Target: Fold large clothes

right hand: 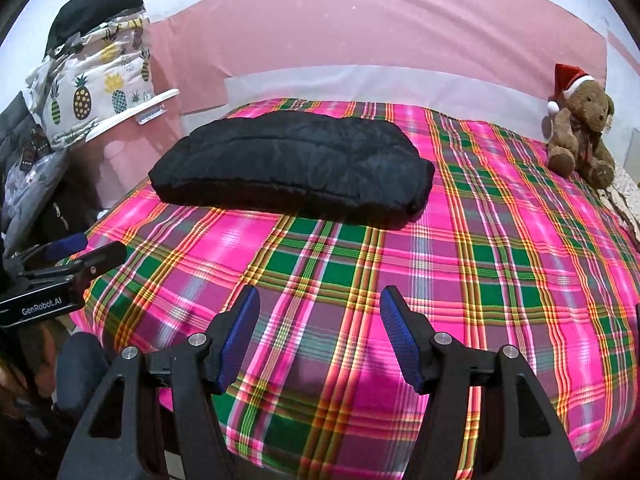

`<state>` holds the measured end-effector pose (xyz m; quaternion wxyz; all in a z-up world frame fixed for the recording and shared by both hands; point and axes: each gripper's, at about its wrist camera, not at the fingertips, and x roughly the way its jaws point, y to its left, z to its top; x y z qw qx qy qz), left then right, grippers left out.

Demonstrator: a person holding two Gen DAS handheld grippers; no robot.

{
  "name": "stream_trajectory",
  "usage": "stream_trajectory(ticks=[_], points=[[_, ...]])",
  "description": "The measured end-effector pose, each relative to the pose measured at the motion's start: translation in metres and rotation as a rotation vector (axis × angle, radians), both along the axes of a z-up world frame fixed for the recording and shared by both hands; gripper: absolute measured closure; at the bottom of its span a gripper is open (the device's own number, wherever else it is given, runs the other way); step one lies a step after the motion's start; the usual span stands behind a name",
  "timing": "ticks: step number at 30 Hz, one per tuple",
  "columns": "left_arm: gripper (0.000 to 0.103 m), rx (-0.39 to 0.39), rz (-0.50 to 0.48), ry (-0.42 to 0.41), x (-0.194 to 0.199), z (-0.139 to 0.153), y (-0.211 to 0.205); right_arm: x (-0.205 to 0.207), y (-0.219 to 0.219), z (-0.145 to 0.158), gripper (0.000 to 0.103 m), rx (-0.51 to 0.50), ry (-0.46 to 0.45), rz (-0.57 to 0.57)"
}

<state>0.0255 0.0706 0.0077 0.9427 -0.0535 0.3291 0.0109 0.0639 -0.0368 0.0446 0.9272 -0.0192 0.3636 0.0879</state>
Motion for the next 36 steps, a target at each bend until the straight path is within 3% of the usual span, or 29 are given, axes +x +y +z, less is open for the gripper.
stream_trajectory(ticks=[36], points=[[0.007, -0.022, 0.001, -0.004, -0.0037, -0.0013, 0.001, 0.0014, 0.0047, -0.0064, 0.04, -0.013, 0.02, 0.016]])
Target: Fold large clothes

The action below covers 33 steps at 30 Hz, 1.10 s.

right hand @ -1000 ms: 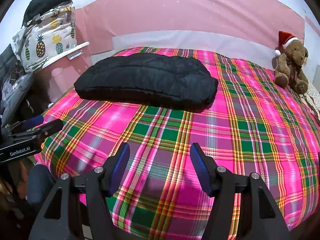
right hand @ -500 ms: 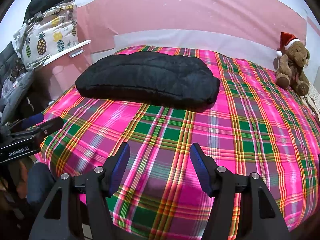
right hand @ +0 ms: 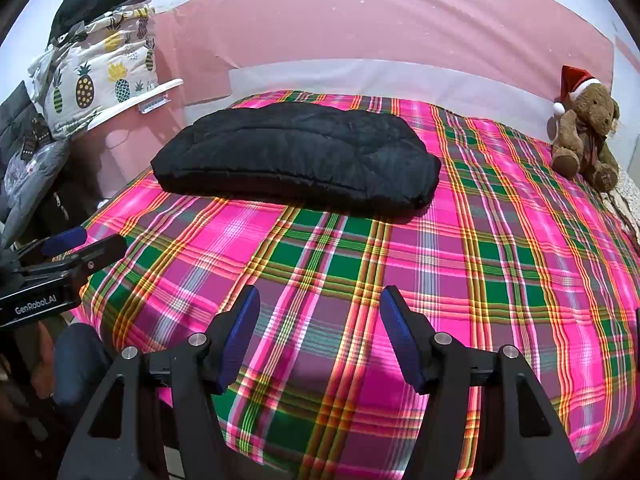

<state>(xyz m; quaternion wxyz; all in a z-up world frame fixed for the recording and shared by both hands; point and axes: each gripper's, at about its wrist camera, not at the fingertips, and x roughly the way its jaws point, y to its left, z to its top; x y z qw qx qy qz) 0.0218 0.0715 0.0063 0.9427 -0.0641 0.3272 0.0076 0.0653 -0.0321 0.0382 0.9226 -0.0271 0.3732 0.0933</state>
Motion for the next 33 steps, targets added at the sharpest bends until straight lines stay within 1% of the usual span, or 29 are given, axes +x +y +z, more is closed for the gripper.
stream_trajectory(ticks=[33], points=[[0.007, 0.009, 0.012, 0.011, -0.0034, -0.0016, -0.0065, -0.004, -0.0007, 0.0004, 0.04, 0.0, 0.002, 0.009]])
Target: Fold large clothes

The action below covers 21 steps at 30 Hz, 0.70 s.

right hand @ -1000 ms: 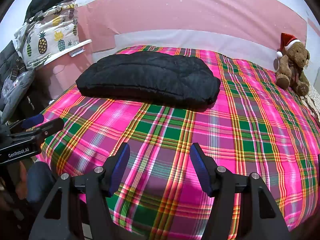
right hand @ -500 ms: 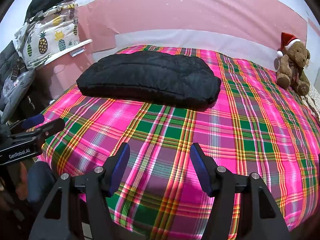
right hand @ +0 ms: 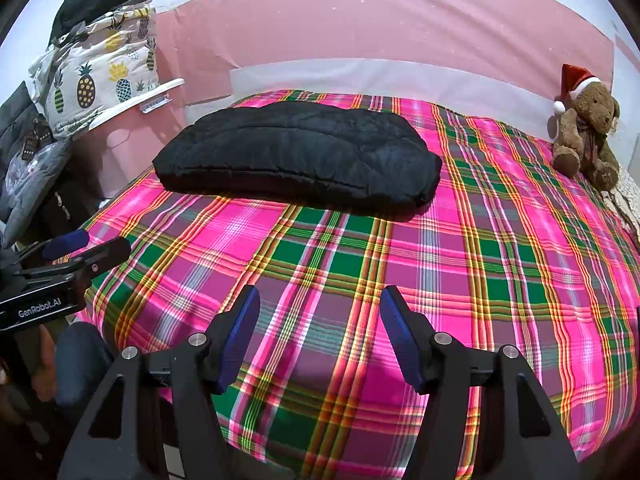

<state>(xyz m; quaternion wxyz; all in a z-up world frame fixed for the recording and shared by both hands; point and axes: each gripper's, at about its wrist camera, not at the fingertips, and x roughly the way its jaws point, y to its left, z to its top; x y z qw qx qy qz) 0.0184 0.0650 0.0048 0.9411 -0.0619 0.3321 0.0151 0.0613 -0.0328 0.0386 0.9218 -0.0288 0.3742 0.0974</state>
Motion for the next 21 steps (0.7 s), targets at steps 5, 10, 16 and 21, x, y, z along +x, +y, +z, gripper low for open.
stream_trajectory(ticks=[5, 10, 16, 21], points=[[0.007, 0.006, 0.005, 0.004, 0.0001, -0.0008, -0.001, -0.0001, -0.0013, 0.0, 0.04, -0.001, 0.0, 0.001], [0.007, 0.007, 0.008, 0.011, 0.0011, -0.0017, -0.0019, -0.0001, -0.0018, 0.0001, 0.04, 0.0, 0.0, 0.001], [0.007, 0.015, 0.013, 0.012, 0.0011, -0.0024, -0.0019, -0.0001, -0.0019, 0.0001, 0.04, -0.001, 0.0, 0.001], [0.007, 0.032, 0.022, 0.016, 0.0013, -0.0037, -0.0024, -0.0006, -0.0019, -0.0001, 0.04, 0.0, 0.002, -0.001]])
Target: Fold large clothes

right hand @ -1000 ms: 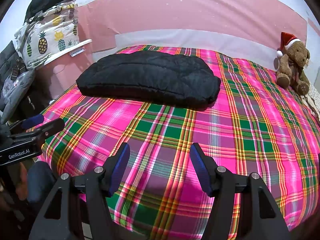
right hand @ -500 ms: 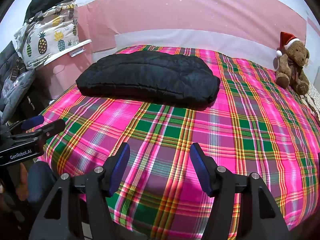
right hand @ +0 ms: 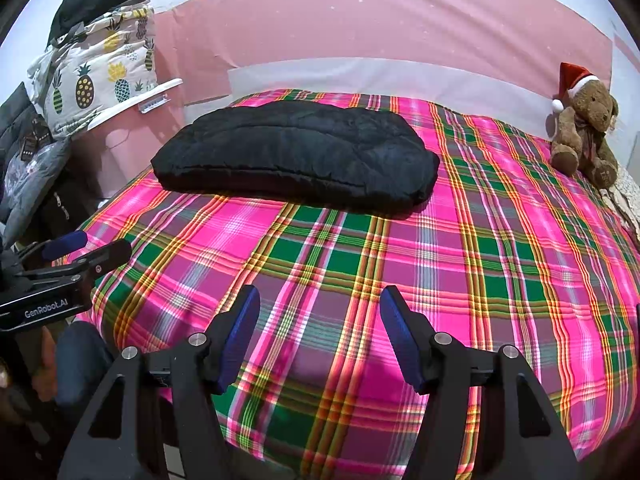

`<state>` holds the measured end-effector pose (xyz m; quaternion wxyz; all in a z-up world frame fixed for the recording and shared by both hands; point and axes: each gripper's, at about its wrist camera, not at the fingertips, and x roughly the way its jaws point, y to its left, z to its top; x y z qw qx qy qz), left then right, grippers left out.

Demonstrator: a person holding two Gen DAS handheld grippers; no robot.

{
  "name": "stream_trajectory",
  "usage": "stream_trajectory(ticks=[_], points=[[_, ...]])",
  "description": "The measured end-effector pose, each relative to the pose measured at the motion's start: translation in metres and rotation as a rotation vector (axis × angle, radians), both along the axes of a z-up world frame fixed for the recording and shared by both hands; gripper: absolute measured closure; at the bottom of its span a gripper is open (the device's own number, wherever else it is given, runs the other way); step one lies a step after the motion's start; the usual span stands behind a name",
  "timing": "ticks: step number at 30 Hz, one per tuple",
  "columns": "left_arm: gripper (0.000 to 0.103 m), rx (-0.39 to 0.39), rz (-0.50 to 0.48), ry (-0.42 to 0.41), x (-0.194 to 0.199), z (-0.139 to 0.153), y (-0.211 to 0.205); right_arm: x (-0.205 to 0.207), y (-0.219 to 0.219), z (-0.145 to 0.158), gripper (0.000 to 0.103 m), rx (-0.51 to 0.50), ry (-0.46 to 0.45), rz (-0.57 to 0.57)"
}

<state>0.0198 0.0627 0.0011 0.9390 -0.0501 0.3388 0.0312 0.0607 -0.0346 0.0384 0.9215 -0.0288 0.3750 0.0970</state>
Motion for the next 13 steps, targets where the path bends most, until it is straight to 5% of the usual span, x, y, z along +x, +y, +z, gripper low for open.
stream_trajectory(ticks=[13], points=[[0.007, 0.008, 0.005, -0.018, -0.0004, -0.0005, -0.0016, 0.0009, -0.0055, -0.0017, 0.04, 0.003, 0.001, -0.014]])
